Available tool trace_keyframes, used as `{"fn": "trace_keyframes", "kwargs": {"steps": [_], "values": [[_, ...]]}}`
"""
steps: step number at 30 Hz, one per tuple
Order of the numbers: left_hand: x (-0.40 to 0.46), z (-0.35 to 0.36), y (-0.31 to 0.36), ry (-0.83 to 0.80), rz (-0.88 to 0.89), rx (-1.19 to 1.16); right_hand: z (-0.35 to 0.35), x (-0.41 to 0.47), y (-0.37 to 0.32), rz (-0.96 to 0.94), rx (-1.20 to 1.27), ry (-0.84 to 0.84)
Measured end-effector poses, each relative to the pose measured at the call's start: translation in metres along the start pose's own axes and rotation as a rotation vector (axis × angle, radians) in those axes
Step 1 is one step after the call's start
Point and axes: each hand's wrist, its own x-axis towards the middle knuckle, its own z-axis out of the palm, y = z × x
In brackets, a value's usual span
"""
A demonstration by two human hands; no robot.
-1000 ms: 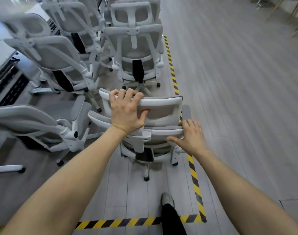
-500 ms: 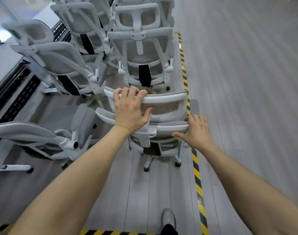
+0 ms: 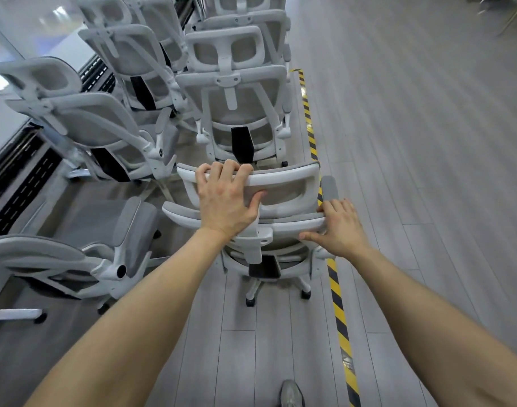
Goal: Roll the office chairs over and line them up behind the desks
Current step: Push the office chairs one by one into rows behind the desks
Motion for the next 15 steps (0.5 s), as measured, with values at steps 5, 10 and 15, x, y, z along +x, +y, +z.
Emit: {"fn": "trace_keyframes", "kwargs": {"steps": [5,10,15], "values": [[0.003,-0.004,0.0,-0.012,0.013,-0.002,-0.004,-0.003,-0.008,0.033,-0.008,0.008],[0.007,-0.016,0.003,-0.098,0.016,-0.01,-0.014,-0.007,-0.015,0.07,-0.037,-0.033],[0.015,-0.038,0.004,-0.271,0.024,0.044,-0.025,-0.004,-0.032,0.159,-0.132,-0.113]]}}
